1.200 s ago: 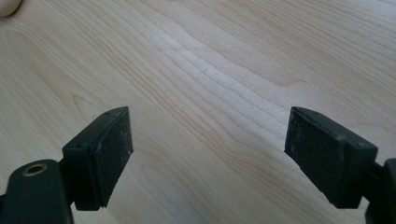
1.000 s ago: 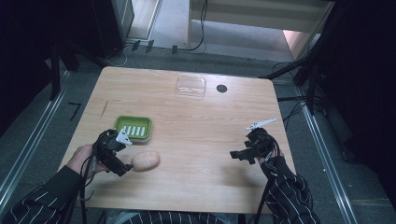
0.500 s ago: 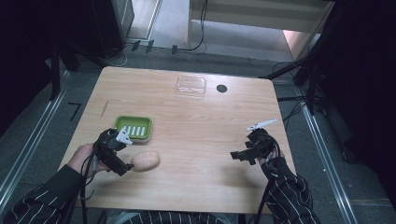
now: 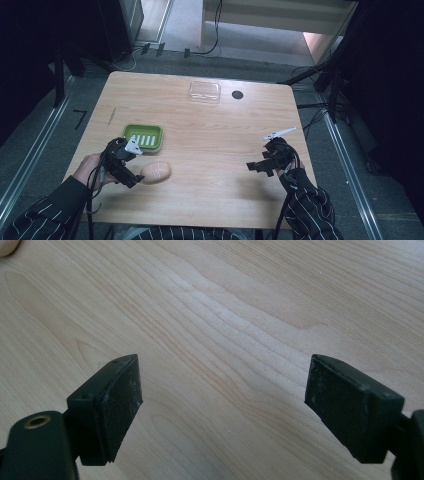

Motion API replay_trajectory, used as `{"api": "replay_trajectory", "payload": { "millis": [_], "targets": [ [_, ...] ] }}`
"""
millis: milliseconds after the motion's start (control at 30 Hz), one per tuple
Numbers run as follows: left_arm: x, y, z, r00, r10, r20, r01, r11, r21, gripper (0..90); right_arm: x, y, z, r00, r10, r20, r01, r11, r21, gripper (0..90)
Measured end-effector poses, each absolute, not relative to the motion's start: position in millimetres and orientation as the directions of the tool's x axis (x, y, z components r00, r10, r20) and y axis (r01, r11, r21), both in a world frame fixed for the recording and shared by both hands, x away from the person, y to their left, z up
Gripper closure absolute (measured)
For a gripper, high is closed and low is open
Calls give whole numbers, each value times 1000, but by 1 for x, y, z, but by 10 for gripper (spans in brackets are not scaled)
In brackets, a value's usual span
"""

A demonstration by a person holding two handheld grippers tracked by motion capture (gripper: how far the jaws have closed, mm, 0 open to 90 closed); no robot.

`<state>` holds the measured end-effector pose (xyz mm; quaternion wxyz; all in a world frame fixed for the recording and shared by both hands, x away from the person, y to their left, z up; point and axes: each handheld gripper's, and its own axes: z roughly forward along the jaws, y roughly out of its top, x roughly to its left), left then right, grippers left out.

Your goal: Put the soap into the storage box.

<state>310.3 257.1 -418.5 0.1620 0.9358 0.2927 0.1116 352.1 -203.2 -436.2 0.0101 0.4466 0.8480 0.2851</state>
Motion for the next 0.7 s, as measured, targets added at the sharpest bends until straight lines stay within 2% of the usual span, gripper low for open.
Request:
{"api": "replay_trajectory", "payload": {
  "millis": [700],
  "targets": [
    [315,243,-420,836,537,113,475,-811,342,8,352,-203,-436,-605,762,231,747,443,495,160]
  ]
}}
